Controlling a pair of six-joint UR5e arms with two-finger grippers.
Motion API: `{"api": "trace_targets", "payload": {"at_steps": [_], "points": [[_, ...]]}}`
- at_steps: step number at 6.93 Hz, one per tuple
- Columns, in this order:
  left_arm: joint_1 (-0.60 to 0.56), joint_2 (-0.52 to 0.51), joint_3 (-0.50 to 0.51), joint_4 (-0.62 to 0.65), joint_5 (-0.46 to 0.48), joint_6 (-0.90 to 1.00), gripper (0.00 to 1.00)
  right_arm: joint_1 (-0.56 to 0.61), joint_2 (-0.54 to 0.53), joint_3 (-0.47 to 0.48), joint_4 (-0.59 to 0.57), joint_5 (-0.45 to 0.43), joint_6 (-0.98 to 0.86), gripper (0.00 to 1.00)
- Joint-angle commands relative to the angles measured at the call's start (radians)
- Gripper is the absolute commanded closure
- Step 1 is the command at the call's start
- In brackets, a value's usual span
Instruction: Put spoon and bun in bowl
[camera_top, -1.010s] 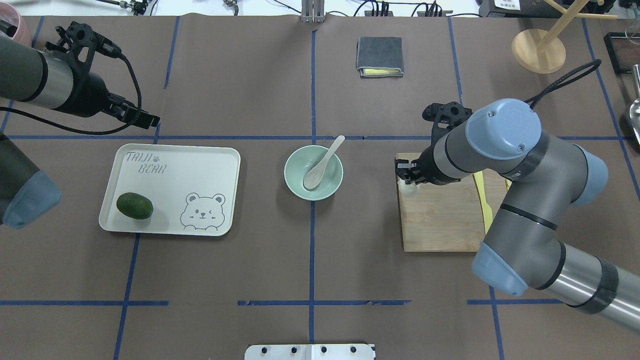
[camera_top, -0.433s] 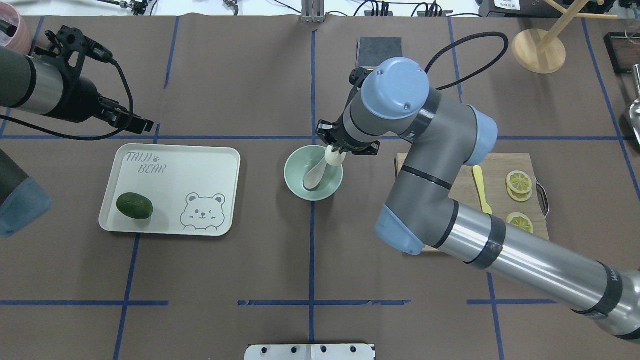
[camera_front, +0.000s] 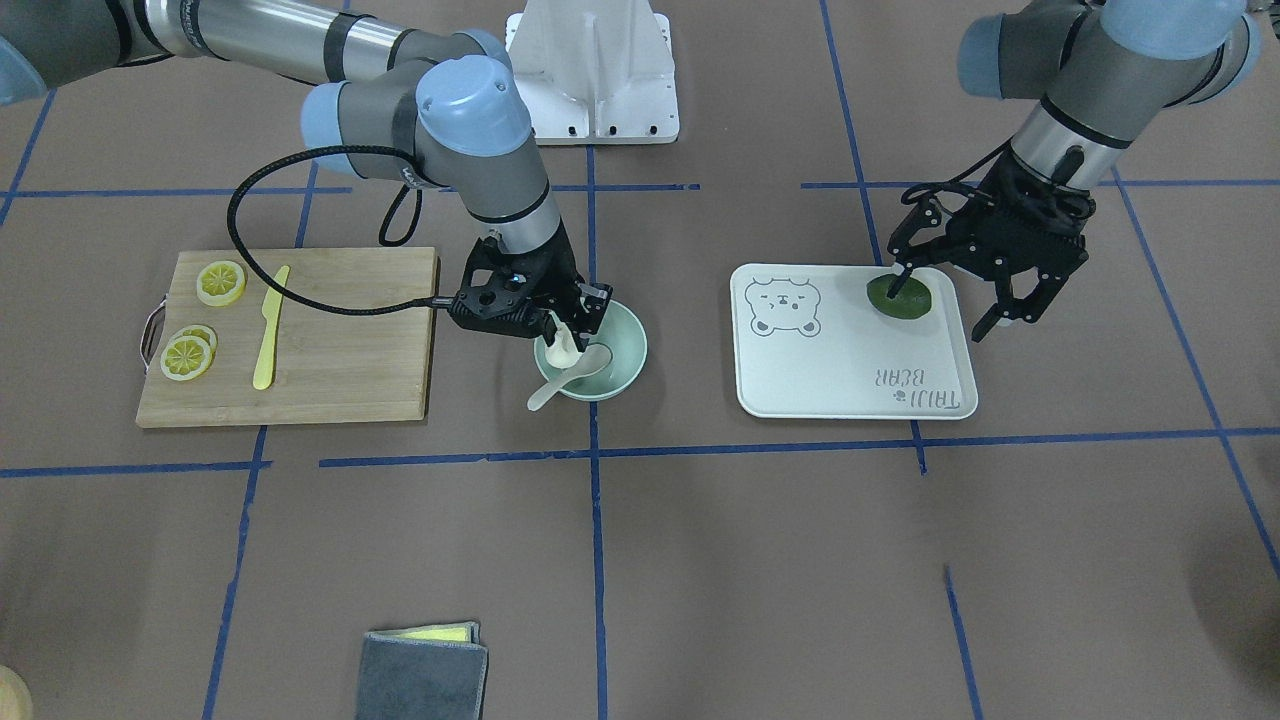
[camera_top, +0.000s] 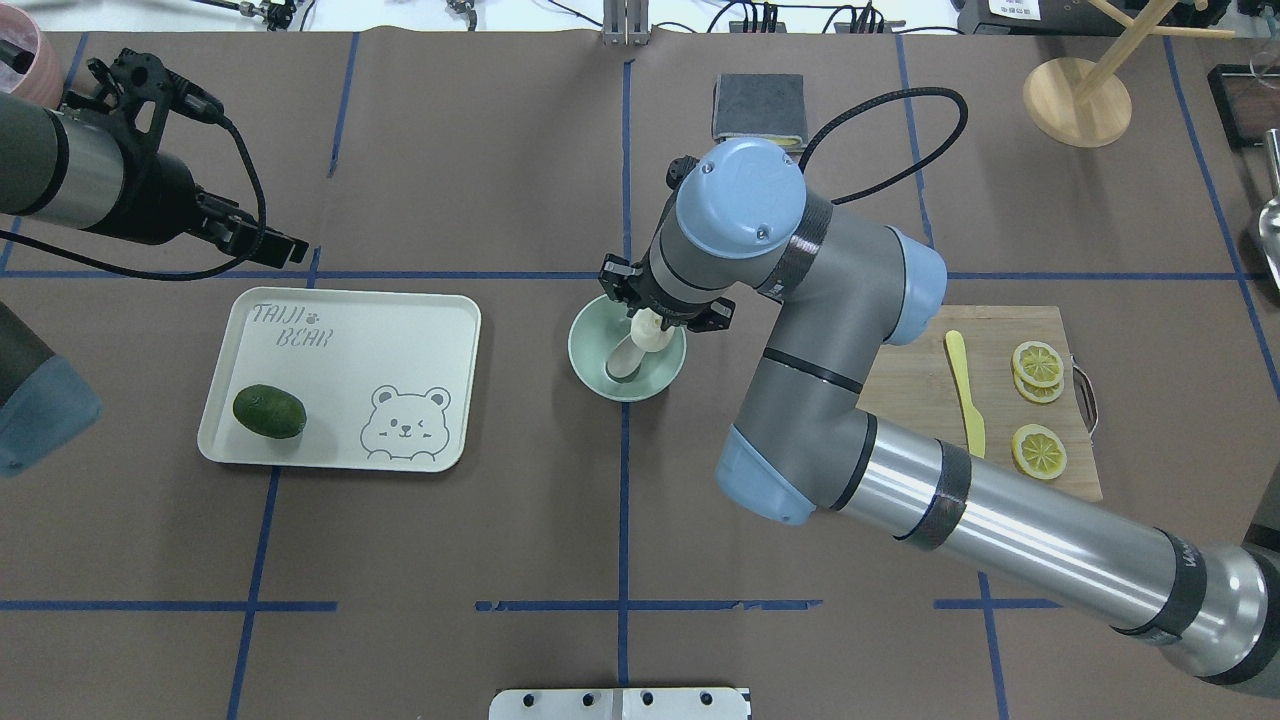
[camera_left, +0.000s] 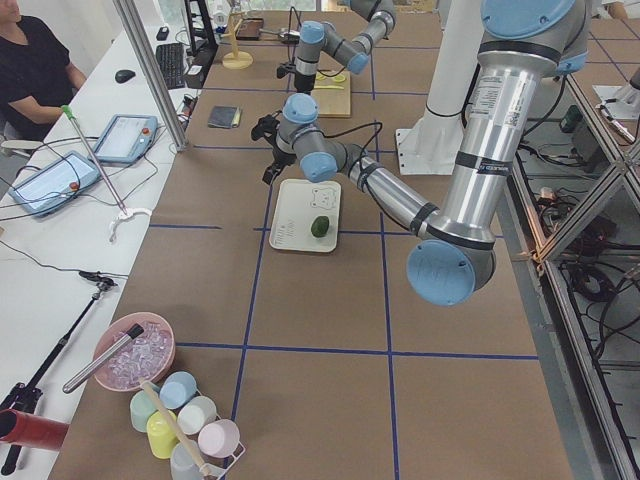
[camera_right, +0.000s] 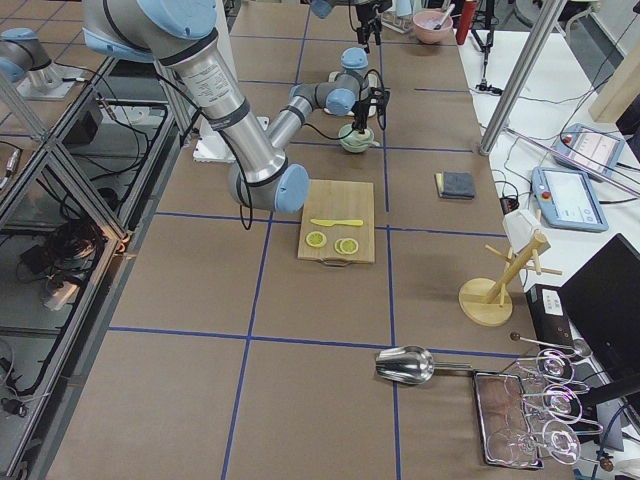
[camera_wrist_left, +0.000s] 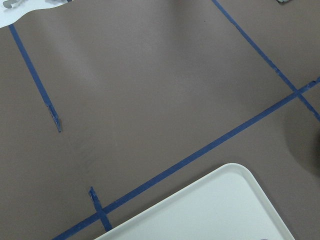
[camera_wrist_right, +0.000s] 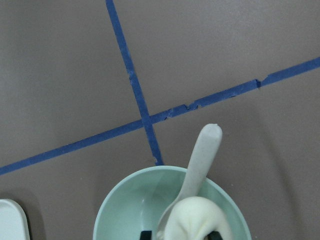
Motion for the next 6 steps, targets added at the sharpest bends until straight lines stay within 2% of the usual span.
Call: {"api": "trace_targets", "payload": {"at_steps": [1, 2, 3, 4, 5, 6], "points": [[-0.001, 0.008, -0.010, 0.001, -0.001, -0.001, 0.01, -0.016, 0.002, 0.015, 0.003, -0.026, 0.011, 0.00], [-0.003, 0.012, -0.010, 0.001, -0.001, -0.001, 0.01, -0.004, -0.008, 0.062, -0.003, -0.020, 0.009, 0.00], [-0.004, 0.044, -0.014, 0.000, 0.000, 0.003, 0.01, 0.047, -0.101, 0.157, -0.008, 0.027, -0.002, 0.00], [-0.007, 0.070, -0.014, -0.002, -0.001, 0.013, 0.01, 0.140, -0.230, 0.240, 0.000, 0.128, -0.050, 0.00], [-0.011, 0.087, -0.013, -0.002, -0.007, 0.020, 0.01, 0.236, -0.337, 0.288, 0.000, 0.208, -0.233, 0.00], [-0.036, 0.110, -0.005, 0.000, -0.009, 0.105, 0.01, 0.324, -0.434, 0.299, 0.000, 0.259, -0.403, 0.00]]}}
